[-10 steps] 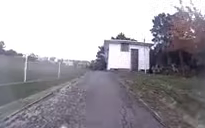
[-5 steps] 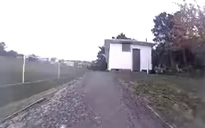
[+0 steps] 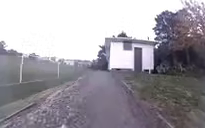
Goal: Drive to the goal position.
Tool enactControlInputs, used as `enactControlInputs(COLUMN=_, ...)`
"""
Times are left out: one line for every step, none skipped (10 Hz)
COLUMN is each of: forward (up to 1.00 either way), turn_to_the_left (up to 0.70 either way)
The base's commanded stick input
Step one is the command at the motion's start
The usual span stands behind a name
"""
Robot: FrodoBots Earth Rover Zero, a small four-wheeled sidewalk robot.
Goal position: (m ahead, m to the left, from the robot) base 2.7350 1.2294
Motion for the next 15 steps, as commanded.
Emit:
enactControlInputs(forward=0.7, turn_to_the_left=0.0)
enactControlInputs(forward=0.7, turn_to_the_left=0.0)
enactControlInputs(forward=0.7, turn_to_the_left=0.0)
enactControlInputs(forward=0.7, turn_to_the_left=0.0)
enactControlInputs(forward=0.7, turn_to_the_left=0.0)
enactControlInputs(forward=0.7, turn_to_the_left=0.0)
enactControlInputs(forward=0.7, turn_to_the_left=0.0)
enactControlInputs(forward=0.7, turn_to_the_left=0.0)
enactControlInputs(forward=0.7, turn_to_the_left=-0.02)
enactControlInputs(forward=0.7, turn_to_the_left=-0.05)
enactControlInputs(forward=0.7, turn_to_the_left=-0.07)
enactControlInputs(forward=0.7, turn_to_the_left=-0.09)
enactControlInputs(forward=0.7, turn_to_the_left=-0.11)
enactControlInputs(forward=0.7, turn_to_the_left=-0.14)
enactControlInputs(forward=0.7, turn_to_the_left=-0.1)
